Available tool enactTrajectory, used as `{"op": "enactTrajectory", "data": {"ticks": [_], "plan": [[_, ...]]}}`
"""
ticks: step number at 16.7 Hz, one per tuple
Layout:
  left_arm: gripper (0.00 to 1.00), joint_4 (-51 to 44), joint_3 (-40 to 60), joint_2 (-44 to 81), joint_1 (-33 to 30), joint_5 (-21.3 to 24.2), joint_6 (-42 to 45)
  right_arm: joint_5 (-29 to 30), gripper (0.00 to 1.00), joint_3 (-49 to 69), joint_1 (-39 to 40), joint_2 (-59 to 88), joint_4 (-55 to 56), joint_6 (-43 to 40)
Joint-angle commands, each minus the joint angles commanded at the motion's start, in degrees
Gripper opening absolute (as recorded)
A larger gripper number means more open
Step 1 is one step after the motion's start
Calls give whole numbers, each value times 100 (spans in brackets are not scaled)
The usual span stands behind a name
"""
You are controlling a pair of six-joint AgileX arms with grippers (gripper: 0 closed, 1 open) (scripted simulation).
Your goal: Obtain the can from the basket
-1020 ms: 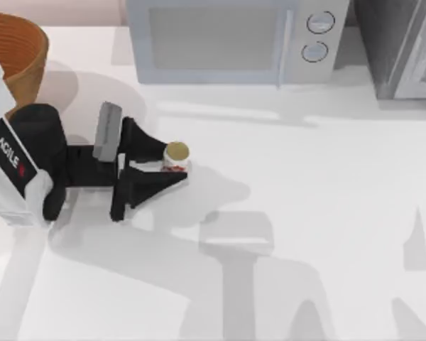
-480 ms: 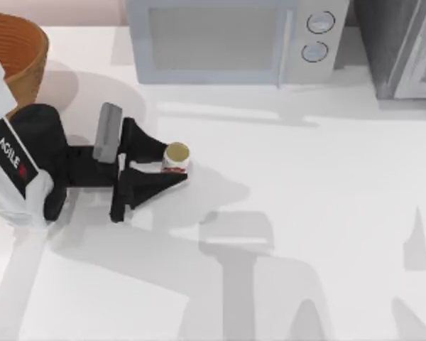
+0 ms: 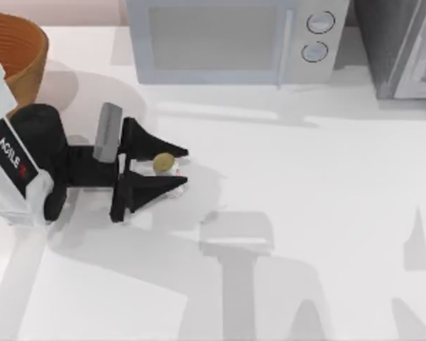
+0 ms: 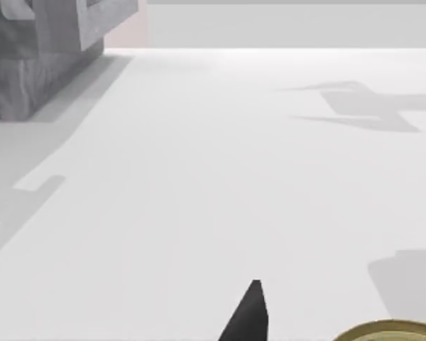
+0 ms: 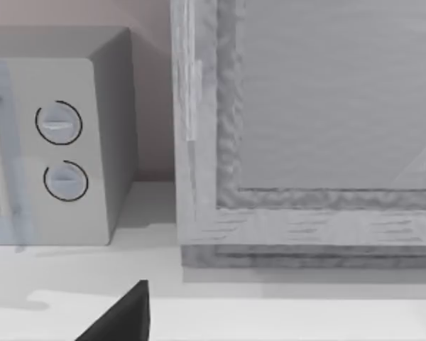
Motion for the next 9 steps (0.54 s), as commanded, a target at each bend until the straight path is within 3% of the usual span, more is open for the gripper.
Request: {"op": "enactTrajectory", "data": {"ticks": [3, 9], "plan": [[98, 0, 0, 0, 0, 0, 0, 0, 100, 0, 0, 0, 0, 0], [100, 0, 0, 0, 0, 0, 0, 0, 100, 0, 0, 0, 0, 0]]}}
